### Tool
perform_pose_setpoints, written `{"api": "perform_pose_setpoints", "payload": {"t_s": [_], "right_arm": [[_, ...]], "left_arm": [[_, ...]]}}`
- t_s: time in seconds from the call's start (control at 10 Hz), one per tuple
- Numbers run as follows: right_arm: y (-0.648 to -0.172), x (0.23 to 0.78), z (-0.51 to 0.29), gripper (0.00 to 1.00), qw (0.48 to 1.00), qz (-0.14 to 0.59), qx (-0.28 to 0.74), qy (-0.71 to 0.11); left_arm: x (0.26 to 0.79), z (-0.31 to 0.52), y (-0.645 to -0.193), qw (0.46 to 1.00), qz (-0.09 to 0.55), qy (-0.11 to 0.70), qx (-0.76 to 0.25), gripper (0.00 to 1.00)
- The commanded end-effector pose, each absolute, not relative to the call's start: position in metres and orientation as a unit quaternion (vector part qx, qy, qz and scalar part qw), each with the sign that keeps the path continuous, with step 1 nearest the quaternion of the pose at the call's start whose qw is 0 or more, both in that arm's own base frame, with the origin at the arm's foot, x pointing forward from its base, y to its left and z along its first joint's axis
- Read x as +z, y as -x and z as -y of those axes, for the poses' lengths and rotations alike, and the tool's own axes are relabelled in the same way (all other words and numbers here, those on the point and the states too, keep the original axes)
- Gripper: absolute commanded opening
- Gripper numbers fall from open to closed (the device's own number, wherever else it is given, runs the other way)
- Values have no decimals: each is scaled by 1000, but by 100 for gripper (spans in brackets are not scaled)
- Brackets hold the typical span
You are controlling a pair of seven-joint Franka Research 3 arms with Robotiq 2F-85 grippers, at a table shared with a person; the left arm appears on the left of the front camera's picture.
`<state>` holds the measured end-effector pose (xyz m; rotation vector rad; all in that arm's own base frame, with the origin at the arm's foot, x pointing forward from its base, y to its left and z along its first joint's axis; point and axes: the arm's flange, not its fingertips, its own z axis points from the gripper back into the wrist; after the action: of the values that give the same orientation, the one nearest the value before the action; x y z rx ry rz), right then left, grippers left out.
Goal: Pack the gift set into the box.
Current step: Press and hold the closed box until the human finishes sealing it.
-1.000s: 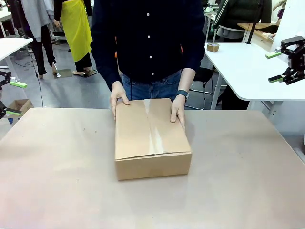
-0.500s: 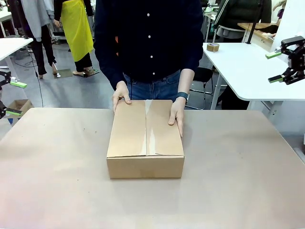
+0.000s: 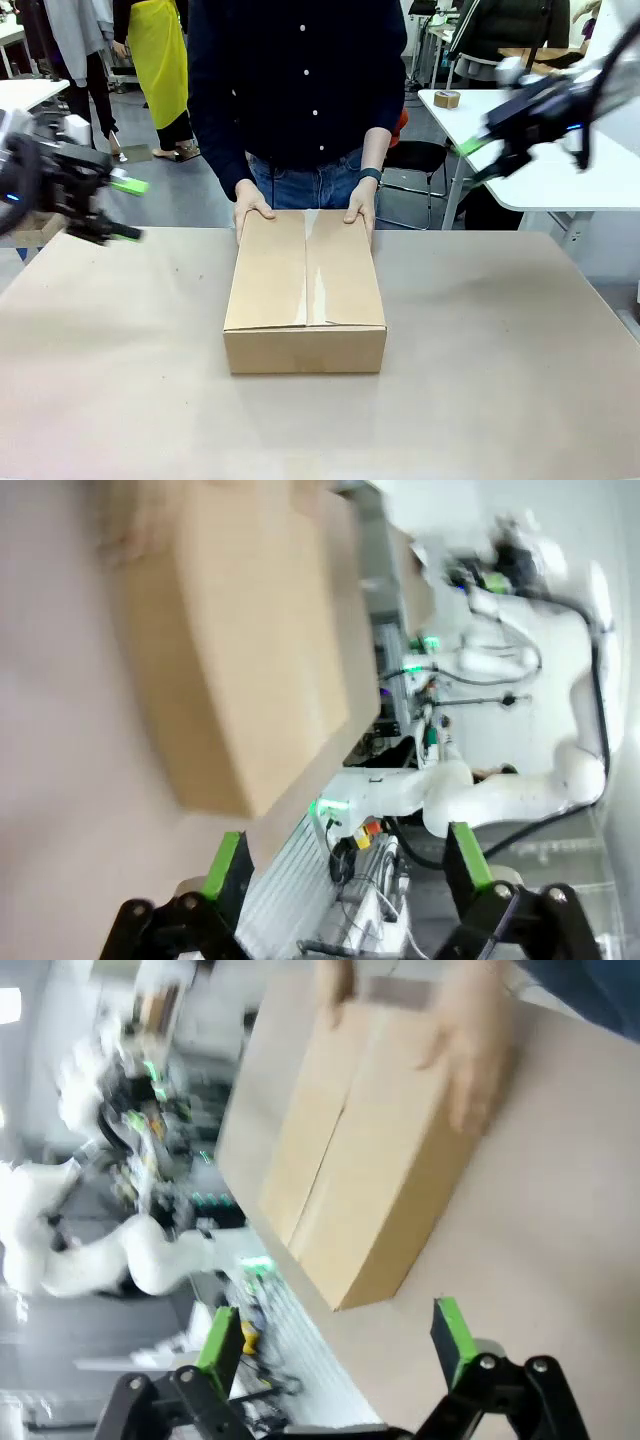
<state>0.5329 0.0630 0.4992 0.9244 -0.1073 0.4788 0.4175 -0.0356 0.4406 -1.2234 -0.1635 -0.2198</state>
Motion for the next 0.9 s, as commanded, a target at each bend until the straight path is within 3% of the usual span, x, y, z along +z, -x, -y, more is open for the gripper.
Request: {"api": "perform_pose_setpoints", "payload": {"t_s": [0.0,0.1,0.2,0.3,0.4,0.6,0.7,0.8], "right_arm": [[-512,448,-105,100,781,128,433,-432],[-495,423,-125,100,737,145,494,-437],[-488,409,-130,100,734,191,502,-415],[-495,421,-114,100,766,232,469,-373],[-501,426,-153,100,792,111,450,-397],[-501,426,-153,100,792,111,450,-397],[-497,414,-143,100,782,146,471,-382],[-498,415,-169,100,666,213,599,-390]], "left_arm": [[405,48,-401,705,155,670,-175,100],[398,45,-393,659,262,679,-188,100],[397,42,-384,615,325,688,-206,100],[401,30,-384,628,353,664,-200,100],[406,58,-393,690,258,658,-155,100],[406,58,-393,690,258,658,-155,100],[400,47,-389,665,303,663,-163,100],[405,71,-392,581,384,643,-319,100]]}}
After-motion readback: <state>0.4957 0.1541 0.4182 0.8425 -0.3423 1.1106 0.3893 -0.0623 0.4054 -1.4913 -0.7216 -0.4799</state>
